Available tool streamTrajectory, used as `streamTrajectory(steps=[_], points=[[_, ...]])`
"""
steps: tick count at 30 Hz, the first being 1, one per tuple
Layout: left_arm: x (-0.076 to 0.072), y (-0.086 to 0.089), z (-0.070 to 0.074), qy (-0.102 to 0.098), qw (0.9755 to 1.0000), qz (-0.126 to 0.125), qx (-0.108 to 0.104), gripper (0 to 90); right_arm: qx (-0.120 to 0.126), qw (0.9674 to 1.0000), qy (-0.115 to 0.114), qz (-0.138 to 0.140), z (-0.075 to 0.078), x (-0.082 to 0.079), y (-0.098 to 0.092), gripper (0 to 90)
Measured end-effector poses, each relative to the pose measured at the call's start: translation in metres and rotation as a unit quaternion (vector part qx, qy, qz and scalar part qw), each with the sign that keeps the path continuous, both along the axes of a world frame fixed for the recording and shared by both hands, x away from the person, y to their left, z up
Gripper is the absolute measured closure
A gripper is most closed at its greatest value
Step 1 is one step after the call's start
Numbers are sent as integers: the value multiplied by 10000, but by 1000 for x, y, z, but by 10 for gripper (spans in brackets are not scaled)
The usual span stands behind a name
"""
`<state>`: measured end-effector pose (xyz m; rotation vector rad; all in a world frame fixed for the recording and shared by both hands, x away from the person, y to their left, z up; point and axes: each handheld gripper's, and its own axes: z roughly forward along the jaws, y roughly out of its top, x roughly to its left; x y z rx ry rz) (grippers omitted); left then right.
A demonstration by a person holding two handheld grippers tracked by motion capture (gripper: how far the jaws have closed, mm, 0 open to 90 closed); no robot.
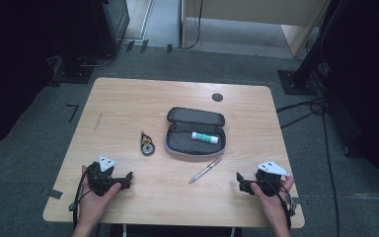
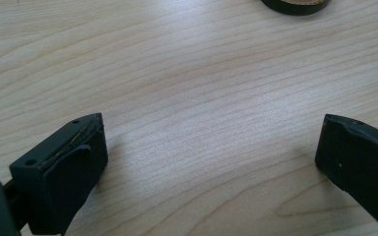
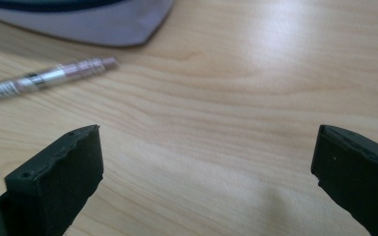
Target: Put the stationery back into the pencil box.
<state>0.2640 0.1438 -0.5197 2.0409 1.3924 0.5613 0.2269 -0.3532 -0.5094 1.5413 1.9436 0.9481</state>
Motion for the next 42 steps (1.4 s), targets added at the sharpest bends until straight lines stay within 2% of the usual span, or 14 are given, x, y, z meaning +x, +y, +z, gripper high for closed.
streamTrajectory(steps=[7, 10, 11, 17, 22, 28, 35, 42], points=[[-1, 2, 1, 42, 10000, 7, 13, 0, -258, 9995, 113, -111, -10, 0, -7, 0], [-2, 2, 1, 67, 10000, 43, 24, 0, -378, 9989, 255, -81, -16, 1, -9, 0], [-2, 2, 2, 70, 10000, 58, 17, 0, -288, 9991, 302, -29, -17, 2, -10, 0], [-5, -6, 5, -12, 10000, -81, 2, 0, -236, 9990, 346, 130, -17, 6, -12, 0], [-10, -21, 13, -80, 9993, -356, -9, 0, -229, 9990, 349, 130, -17, 6, -12, 0], [-12, -43, 23, -151, 9970, -717, -265, 0, -234, 9990, 347, 128, -17, 6, -12, 0], [-10, -71, 22, -123, 9946, -1012, -179, 0, -231, 9990, 348, 130, -17, 6, -12, 0], [-9, -98, 20, -48, 9909, -1302, -348, 0, -235, 9990, 344, 131, -17, 6, -12, 0]])
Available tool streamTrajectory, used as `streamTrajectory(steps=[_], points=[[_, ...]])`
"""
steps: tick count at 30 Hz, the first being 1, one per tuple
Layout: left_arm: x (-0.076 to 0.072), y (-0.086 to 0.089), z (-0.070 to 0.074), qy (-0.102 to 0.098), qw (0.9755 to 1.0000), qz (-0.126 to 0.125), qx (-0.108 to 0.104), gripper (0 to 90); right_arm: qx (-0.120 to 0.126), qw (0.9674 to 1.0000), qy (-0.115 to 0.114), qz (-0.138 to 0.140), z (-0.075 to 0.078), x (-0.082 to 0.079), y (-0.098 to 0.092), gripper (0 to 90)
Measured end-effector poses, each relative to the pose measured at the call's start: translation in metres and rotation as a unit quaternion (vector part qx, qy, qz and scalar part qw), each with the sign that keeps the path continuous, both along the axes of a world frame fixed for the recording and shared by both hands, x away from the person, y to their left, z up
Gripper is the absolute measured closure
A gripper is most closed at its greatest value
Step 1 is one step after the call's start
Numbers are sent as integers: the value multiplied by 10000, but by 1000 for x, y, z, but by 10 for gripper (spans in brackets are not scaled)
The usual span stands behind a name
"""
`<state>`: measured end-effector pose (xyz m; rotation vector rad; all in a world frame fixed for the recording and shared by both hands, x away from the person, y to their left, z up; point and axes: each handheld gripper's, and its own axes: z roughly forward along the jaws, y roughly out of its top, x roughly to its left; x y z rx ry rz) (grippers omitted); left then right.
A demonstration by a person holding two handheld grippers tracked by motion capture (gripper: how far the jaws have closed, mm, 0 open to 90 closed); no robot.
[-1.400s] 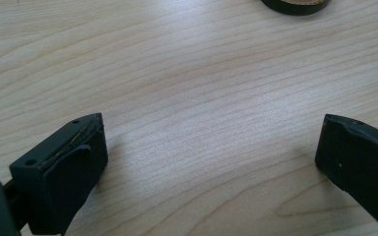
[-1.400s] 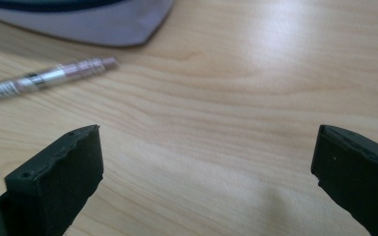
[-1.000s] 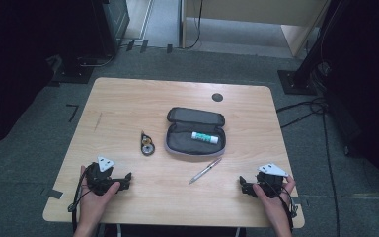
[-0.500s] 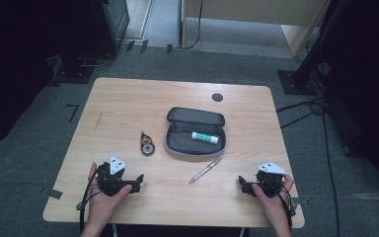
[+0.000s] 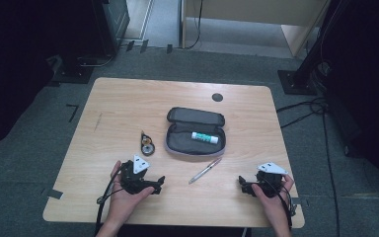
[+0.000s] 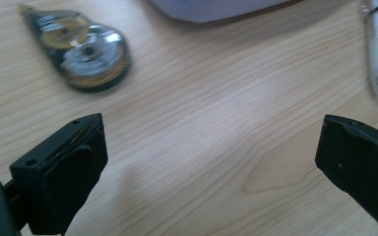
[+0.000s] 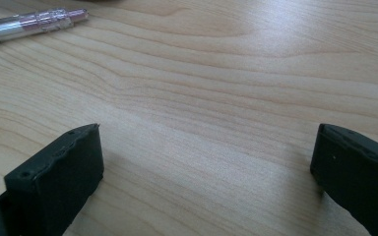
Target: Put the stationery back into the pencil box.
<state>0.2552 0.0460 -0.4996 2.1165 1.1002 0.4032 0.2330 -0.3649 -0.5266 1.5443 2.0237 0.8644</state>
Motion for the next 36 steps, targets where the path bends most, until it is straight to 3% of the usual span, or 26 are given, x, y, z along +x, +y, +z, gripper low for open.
streamTrajectory(steps=[3, 6, 11, 15, 17, 20, 24, 32, 36], points=[[-1, -11, 0, -86, 9999, -54, -53, 81, -1, 10000, 1, 5, 0, 0, 0, 0], [-1, -20, 1, -35, 9995, -179, -257, 93, 1, 10000, 1, 5, 0, 0, 0, 0], [0, -32, -1, 65, 9986, -368, -361, 161, 1, 10000, 1, 5, 0, 0, 0, 0], [-4, -44, -4, 107, 9970, -586, -502, 278, 2, 10000, 0, 4, 0, 0, 0, 0], [-7, -50, -4, 88, 9959, -741, -507, 397, 8, 10000, 5, 5, 0, 0, 0, 0], [-7, -60, -3, 148, 9945, -882, -542, 472, 12, 10000, 7, 5, 0, 0, 0, 0], [-6, -70, -2, 202, 9933, -986, -564, 528, 12, 10000, 4, 9, 0, 0, 0, 0], [-7, -90, -7, 230, 9924, -1194, -209, 607, 14, 10000, 16, 61, 0, 0, 0, 0], [-4, -97, -8, 342, 9906, -1301, -234, 626, 16, 9999, 8, 99, 0, 1, 1, 0]])
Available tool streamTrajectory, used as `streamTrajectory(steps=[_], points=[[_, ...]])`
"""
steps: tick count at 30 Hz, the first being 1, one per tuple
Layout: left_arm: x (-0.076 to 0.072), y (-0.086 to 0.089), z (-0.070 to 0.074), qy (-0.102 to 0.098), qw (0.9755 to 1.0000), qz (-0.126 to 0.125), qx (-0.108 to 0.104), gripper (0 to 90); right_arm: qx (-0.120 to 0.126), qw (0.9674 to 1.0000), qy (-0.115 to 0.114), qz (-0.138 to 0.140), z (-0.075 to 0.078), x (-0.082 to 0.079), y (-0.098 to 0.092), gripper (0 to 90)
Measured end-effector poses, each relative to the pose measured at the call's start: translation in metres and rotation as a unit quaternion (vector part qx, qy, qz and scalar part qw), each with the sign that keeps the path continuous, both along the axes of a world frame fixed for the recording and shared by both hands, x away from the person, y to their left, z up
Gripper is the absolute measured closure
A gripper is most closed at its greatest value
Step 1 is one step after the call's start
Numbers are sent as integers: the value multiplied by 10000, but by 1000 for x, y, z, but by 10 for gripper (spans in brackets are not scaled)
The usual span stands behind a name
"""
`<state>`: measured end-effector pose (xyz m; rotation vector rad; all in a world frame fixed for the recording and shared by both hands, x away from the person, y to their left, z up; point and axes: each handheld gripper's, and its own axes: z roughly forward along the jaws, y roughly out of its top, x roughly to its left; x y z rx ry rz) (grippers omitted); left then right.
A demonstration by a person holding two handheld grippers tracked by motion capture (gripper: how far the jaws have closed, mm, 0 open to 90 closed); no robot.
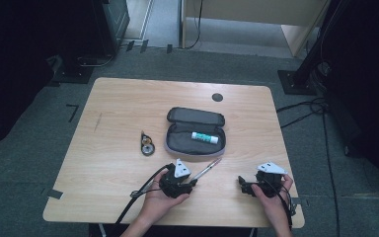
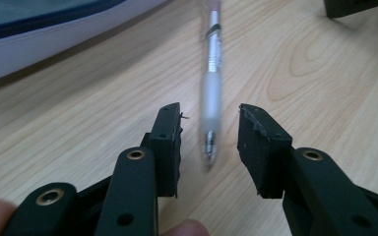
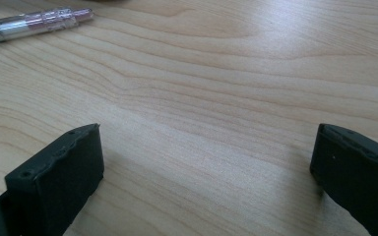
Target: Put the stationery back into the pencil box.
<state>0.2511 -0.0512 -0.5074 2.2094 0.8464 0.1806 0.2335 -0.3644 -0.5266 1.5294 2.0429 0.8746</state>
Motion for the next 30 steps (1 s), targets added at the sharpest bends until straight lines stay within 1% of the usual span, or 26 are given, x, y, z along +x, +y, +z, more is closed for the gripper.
streamTrajectory(steps=[2, 3, 5, 7, 8, 9, 12, 14, 17, 21, 24, 26, 27, 30], points=[[1, -4, -2, 27, 10000, -72, 37, 655, 3, 10000, 1, 11, 0, 0, 0, 0], [1, -5, -3, -20, 9999, -88, 98, 664, 4, 10000, -1, 9, 0, 0, 0, 0], [1, -7, -3, -44, 9999, -103, 104, 688, 3, 10000, 0, 11, 0, 0, 0, 0], [1, -8, -4, -120, 9998, -88, 148, 742, 3, 10000, -1, 13, 0, 0, 0, 0], [1, -8, -4, -90, 9998, -127, 122, 801, 2, 10000, -3, 13, 0, 0, 0, 0], [2, -7, -4, -38, 9998, -168, 88, 811, -2, 10000, -8, 12, 0, 0, 0, 0], [2, -3, -4, 30, 9997, -225, 22, 815, -2, 10000, -7, 16, 0, 0, 0, 0], [0, 1, -4, -10, 9996, -279, 40, 816, -2, 10000, -7, 16, 0, 0, 0, 0], [-2, 10, -3, 14, 9992, -384, 89, 817, -3, 10000, -8, 17, 0, 0, 0, 0], [-4, 23, -1, -19, 9989, -462, 111, 817, 3, 10000, -5, 14, 0, 0, 0, 0], [-5, 35, -1, -38, 9991, -418, 105, 818, 0, 10000, -4, 13, 0, 0, 0, 0], [-5, 42, -1, 22, 9993, -381, 5, 817, 0, 10000, -4, 12, 0, 0, 0, 0], [-6, 45, -1, 16, 9993, -375, -5, 818, 2, 10000, -5, 14, 0, 0, 0, 0], [-7, 48, 0, 7, 9989, -467, -19, 818, 2, 10000, -4, 14, 0, 0, 0, 0]])
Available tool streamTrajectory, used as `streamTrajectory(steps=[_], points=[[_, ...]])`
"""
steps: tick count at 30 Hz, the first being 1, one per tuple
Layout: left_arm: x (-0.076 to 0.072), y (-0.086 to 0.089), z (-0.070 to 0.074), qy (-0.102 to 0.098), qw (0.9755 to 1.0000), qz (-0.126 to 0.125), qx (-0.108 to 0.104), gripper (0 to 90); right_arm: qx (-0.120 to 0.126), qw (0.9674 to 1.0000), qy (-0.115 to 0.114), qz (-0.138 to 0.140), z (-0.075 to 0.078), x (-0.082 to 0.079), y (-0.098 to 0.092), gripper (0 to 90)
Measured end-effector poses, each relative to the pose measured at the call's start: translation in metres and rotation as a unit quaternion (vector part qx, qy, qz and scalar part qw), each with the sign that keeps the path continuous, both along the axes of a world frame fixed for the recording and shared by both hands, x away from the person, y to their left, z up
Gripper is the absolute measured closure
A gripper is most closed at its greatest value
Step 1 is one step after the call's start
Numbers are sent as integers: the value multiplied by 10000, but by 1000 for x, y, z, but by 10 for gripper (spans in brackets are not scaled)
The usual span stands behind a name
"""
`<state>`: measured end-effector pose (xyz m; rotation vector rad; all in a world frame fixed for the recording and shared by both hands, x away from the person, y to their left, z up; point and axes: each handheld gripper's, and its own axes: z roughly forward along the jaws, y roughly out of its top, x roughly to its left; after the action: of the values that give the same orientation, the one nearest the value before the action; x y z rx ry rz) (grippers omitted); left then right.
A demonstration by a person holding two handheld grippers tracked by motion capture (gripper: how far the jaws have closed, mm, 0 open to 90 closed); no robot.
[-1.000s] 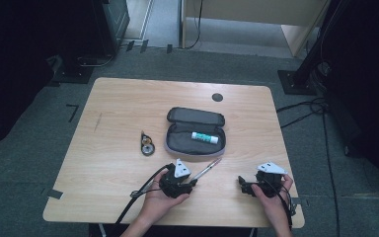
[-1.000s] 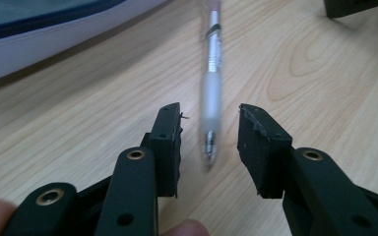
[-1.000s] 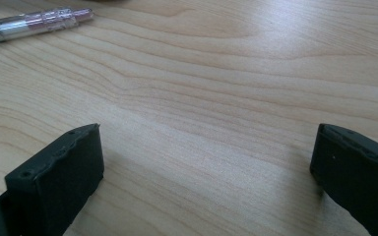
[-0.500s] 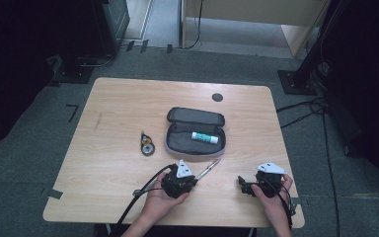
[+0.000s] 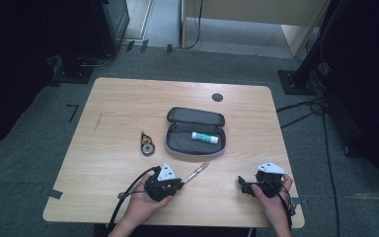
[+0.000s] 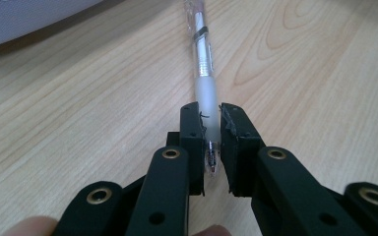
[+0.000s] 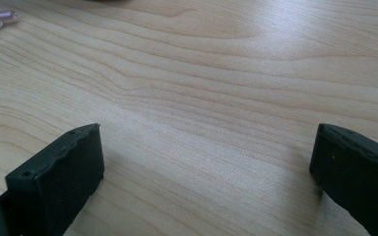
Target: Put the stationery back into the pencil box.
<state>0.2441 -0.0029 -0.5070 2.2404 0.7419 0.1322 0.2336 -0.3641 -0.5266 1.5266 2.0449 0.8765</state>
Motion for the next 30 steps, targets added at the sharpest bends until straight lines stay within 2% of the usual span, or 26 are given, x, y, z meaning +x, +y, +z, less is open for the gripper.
streamTrajectory(steps=[2, 4, 8, 10, 13, 17, 19, 21, 23, 28, 30], points=[[0, 1, -1, -53, 9999, -67, 104, 818, 0, 10000, 0, -1, 0, 0, 0, 0], [1, 4, -3, -3, 9998, -99, 152, 817, 0, 10000, -1, 0, 0, 0, 0, 0], [1, 10, -5, 19, 10000, 16, 13, 803, -2, 10000, 0, -2, 0, 0, 0, 0], [0, 11, -5, -27, 10000, 52, -56, 697, -2, 10000, 0, -2, 0, 0, 0, 0], [1, 7, -6, -39, 9999, 93, -95, 661, -3, 10000, -2, 0, 0, 0, 0, 0], [4, 1, -7, -40, 9997, 214, -115, 690, -3, 10000, -1, -1, 0, 0, 0, 0], [3, -2, -7, 1, 9997, 160, -169, 674, -1, 10000, -1, -2, 0, 0, 0, 0], [1, -5, -7, -89, 9998, 162, -92, 660, -2, 10000, 0, -2, 0, 0, 0, 0], [-1, -6, -8, -226, 9995, 227, -8, 698, -2, 10000, -1, -2, 0, 0, 0, 0], [-1, -6, -9, -276, 9993, 233, -41, 725, -2, 10000, -3, 1, 0, 0, 0, 0], [-2, -6, -9, -449, 9987, 225, 62, 761, -4, 10000, -2, 0, 0, 0, 0, 0]])
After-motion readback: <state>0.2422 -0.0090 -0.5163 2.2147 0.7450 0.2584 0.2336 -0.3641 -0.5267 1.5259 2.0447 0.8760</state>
